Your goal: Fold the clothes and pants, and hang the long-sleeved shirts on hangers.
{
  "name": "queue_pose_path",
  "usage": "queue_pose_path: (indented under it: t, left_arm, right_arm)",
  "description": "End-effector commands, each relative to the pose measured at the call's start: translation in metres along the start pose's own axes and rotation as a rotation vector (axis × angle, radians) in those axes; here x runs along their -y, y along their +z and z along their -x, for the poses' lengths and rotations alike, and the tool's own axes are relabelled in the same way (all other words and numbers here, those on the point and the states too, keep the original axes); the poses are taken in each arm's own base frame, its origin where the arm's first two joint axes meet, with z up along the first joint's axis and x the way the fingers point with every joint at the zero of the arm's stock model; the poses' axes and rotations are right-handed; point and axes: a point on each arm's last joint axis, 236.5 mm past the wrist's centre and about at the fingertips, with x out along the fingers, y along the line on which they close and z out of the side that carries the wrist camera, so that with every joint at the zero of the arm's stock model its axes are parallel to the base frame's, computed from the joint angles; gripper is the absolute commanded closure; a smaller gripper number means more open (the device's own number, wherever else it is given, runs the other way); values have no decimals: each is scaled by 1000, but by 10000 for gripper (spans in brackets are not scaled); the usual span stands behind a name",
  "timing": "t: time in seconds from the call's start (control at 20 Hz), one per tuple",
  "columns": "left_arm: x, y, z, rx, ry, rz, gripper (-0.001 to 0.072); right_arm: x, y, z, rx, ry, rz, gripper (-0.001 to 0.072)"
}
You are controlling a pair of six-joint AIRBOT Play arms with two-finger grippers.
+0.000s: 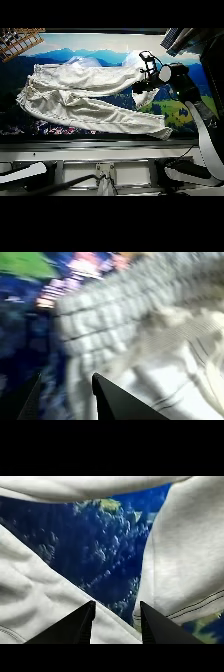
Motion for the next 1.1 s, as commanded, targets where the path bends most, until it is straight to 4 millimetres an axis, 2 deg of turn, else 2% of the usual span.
queue_pose_path:
  t: [0.0,0.05,0.15,0.3,0.65,0.85,0.9,0.95,1.0,1.05]
  left_arm:
    - [11,1,-18,14,-59,-26,349]
    - [9,2,-20,19,-54,-27,348]
    - [8,-1,-27,12,-51,-35,348]
    - [5,-6,-36,-7,-46,-35,348]
    - [9,-16,-51,-34,-53,-27,349]
    - [23,-22,-61,-56,-100,49,363]
    - [24,-22,-60,-54,-105,57,428]
    - [27,-22,-60,-53,-111,59,559]
    - [28,-23,-59,-60,-113,58,636]
    - [28,-24,-56,-66,-115,56,680]
  right_arm:
    - [-14,9,23,82,22,-3,379]
    - [-15,12,31,106,22,-3,380]
    - [-17,16,46,149,22,3,438]
    - [-19,19,61,188,22,-6,435]
    - [-21,20,65,195,29,-24,434]
    - [-24,19,65,190,43,-33,434]
    - [-25,19,65,191,48,-34,434]
    - [-25,19,65,190,48,-34,434]
    - [-25,19,65,190,48,-34,434]
    - [-25,19,65,190,48,-34,434]
